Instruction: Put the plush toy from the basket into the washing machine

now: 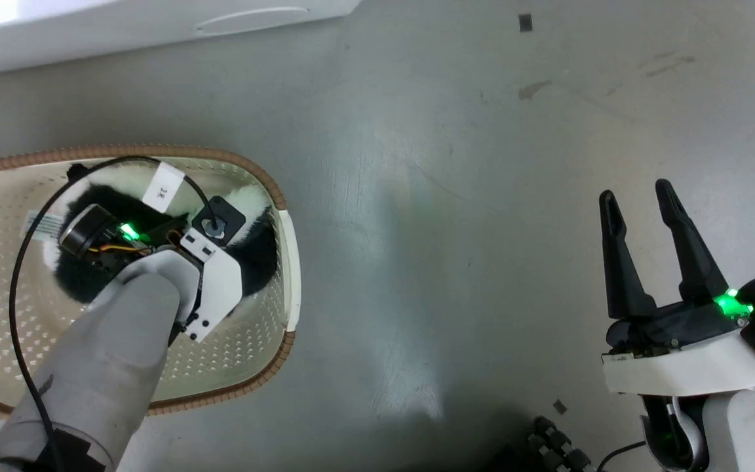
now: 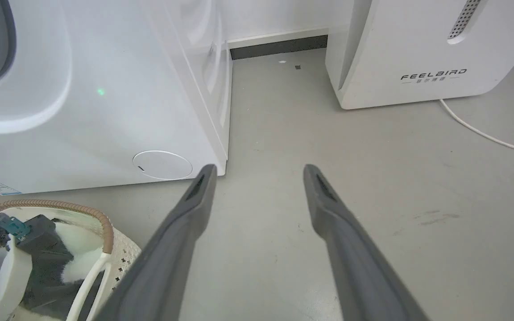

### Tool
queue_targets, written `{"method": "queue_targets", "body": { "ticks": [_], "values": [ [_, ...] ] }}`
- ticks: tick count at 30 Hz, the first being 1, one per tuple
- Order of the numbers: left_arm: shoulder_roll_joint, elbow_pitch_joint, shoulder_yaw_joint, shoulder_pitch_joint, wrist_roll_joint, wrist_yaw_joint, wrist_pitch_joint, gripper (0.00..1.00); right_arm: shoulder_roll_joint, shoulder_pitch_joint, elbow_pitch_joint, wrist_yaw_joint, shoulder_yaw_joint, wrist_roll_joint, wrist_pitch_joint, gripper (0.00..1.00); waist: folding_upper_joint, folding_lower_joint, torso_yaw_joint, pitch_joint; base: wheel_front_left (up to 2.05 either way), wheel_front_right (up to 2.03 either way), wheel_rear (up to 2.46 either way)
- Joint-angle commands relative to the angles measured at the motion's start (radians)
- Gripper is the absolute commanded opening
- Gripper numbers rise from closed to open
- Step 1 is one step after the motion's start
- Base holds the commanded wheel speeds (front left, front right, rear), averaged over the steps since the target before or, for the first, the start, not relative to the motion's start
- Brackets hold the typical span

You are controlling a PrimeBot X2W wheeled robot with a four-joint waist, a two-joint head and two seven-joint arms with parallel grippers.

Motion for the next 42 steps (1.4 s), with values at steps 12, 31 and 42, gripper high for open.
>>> {"method": "queue_targets", "body": {
  "ticks": [12, 31, 42],
  "values": [
    [0.01, 0.139, -0.077, -0.061, -0.062, -0.003, -0.047, 0.0, 0.0, -0.037, 0.006, -0.001, 0.003, 0.024, -0.03, 1.0, 0.0, -0.0001, -0.015, 0.025, 0.0, 0.0, 0.0],
    [-0.103, 0.085, 0.042, 0.194, -0.243, 0.022, -0.27, 0.0, 0.0, 0.064, 0.08, -0.001, -0.057, -0.073, -0.03, 1.0, 0.0, -0.0001, 0.099, -0.408, 0.0, 0.0, 0.0],
    [-0.086, -0.325, 0.183, 0.42, -0.278, 0.084, -0.274, 0.0, 0.0, 0.129, 0.103, -0.001, -0.076, -0.108, -0.03, 1.0, 0.0, -0.0001, 0.18, -0.598, 0.0, 0.0, 0.0]
  ]
}}
